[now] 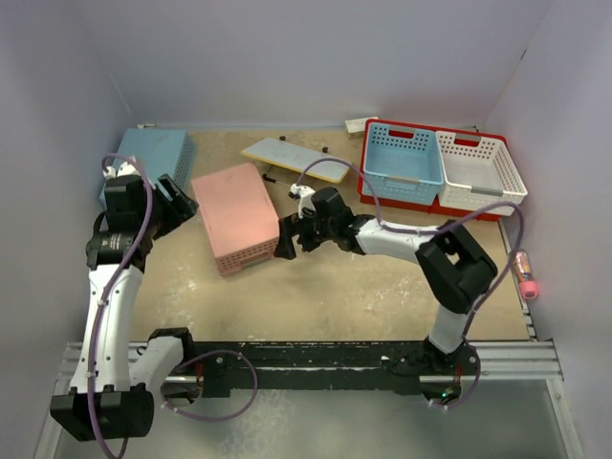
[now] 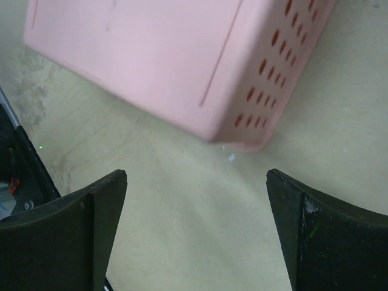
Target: Turn the large container upside down
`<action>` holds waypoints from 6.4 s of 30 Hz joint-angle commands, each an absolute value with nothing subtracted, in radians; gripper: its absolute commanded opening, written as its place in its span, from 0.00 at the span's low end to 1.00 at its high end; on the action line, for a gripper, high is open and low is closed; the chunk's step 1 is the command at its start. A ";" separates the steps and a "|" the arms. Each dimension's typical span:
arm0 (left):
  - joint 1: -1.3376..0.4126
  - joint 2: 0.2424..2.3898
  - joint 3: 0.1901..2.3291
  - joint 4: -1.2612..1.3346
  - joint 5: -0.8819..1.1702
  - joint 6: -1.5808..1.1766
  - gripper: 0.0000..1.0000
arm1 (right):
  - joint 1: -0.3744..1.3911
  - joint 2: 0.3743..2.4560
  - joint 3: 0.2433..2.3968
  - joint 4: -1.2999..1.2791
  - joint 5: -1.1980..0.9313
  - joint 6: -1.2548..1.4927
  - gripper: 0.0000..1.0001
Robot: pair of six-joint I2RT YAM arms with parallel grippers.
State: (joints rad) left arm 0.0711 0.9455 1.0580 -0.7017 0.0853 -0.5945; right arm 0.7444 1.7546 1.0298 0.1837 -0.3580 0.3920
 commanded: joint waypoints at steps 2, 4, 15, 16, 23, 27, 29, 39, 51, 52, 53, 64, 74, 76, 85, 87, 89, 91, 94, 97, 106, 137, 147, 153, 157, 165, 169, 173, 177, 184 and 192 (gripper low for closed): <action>0.071 0.903 1.052 -0.822 0.091 -0.610 0.67 | 0.783 1.895 1.191 0.280 -0.484 0.446 0.98; 0.071 0.908 1.067 -0.861 0.112 -0.594 0.69 | 0.800 1.940 1.240 0.316 -0.527 0.493 0.98; 0.068 0.854 0.949 -0.932 0.202 -0.611 0.71 | 0.789 1.883 1.250 0.337 -0.575 0.578 0.98; 0.067 0.843 0.930 -0.927 0.209 -0.621 0.71 | 0.775 1.845 1.218 0.322 -0.548 0.569 0.98; 0.002 0.755 0.810 -0.896 0.148 -0.762 0.71 | 0.674 1.545 0.979 0.072 -0.247 0.489 0.99; -0.101 0.746 0.713 -0.852 0.073 -0.860 0.71 | 0.651 1.387 0.860 -0.028 -0.125 0.466 0.99; -0.153 0.752 0.670 -0.805 0.050 -0.909 0.71 | 0.650 1.324 0.825 -0.073 -0.079 0.461 0.99; -0.181 1.005 0.655 -0.497 -0.119 -0.921 0.56 | 0.649 1.211 0.786 -0.133 -0.003 0.457 0.99; -0.136 1.469 1.012 -0.305 -0.288 -0.783 0.50 | 0.650 1.086 0.752 -0.221 0.042 0.460 0.99; -0.119 1.501 1.034 -0.279 -0.281 -0.781 0.50 | 0.650 1.073 0.747 -0.226 0.046 0.463 0.99; -0.103 1.532 1.057 -0.267 -0.277 -0.781 0.50 | 0.650 1.060 0.742 -0.232 0.049 0.468 0.99; -0.109 1.545 1.199 -0.386 -0.271 -0.724 0.53 | 0.650 0.940 0.781 -0.347 0.164 0.446 0.99; -0.227 1.400 0.998 -0.394 -0.338 -0.718 0.54 | 0.649 0.948 0.977 -0.472 0.507 0.350 1.00; -0.227 1.431 1.018 -0.401 -0.343 -0.698 0.54 | 0.646 0.988 1.042 -0.504 0.597 0.338 1.00; -0.206 1.622 1.123 -0.341 -0.324 -0.631 0.54 | 0.539 1.190 1.283 -0.593 0.597 0.388 1.00; -0.186 1.675 1.164 -0.343 -0.290 -0.638 0.54 | 0.536 1.232 1.301 -0.584 0.549 0.406 1.00; -0.181 1.701 1.196 -0.340 -0.283 -0.638 0.54 | 0.534 1.278 1.333 -0.580 0.533 0.414 1.00; -0.179 1.704 1.221 -0.343 -0.283 -0.637 0.55 | 0.534 1.342 1.379 -0.577 0.522 0.408 1.00; -0.178 1.689 1.254 -0.367 -0.282 -0.624 0.56 | 0.534 1.443 1.469 -0.594 0.515 0.388 1.00; -0.178 1.650 1.278 -0.409 -0.293 -0.603 0.57 | 0.526 1.546 1.565 -0.619 0.517 0.379 1.00; -0.189 1.313 1.200 -0.544 -0.160 -0.576 0.58 | 0.431 1.832 1.800 -0.675 0.443 0.366 0.84; -0.189 1.060 1.096 -0.647 -0.230 -0.651 0.62 | 0.414 1.186 1.416 -0.357 -0.282 0.359 0.00; -0.189 0.972 1.171 -0.750 -0.454 -0.738 0.65 | 0.525 1.074 1.234 -0.392 -0.815 0.391 0.00; -0.188 0.950 1.163 -0.749 -0.572 -0.802 0.65 | 0.690 1.071 1.185 -0.517 -0.831 0.336 0.00; -0.189 0.942 1.195 -0.769 -0.641 -0.857 0.65 | 0.695 1.097 1.099 -0.362 -0.944 0.482 0.00; -0.189 0.928 1.341 -0.719 -0.607 -0.831 0.65 | 0.694 1.257 1.019 -0.004 -1.196 0.863 0.00; -0.189 0.935 1.359 -0.726 -0.586 -0.817 0.65 | 0.686 1.318 0.938 0.285 -1.216 1.131 0.00; -0.189 0.930 1.341 -0.738 -0.580 -0.815 0.65 | 0.611 1.377 0.795 0.602 -1.179 1.410 0.00; -0.189 0.917 1.324 -0.740 -0.562 -0.805 0.65 | 0.483 1.394 0.554 0.935 -1.071 1.683 0.00; -0.189 0.906 1.304 -0.741 -0.551 -0.794 0.64 | 0.402 1.368 0.330 0.904 -0.927 1.667 0.19; -0.189 0.892 1.265 -0.719 -0.514 -0.783 0.64 | 0.365 1.294 0.221 0.766 -0.826 1.576 0.57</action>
State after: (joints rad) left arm -0.1864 0.8948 1.2713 -0.7494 -0.5461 -0.8104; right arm 0.3740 1.3521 0.2104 0.8925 -0.9047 1.6569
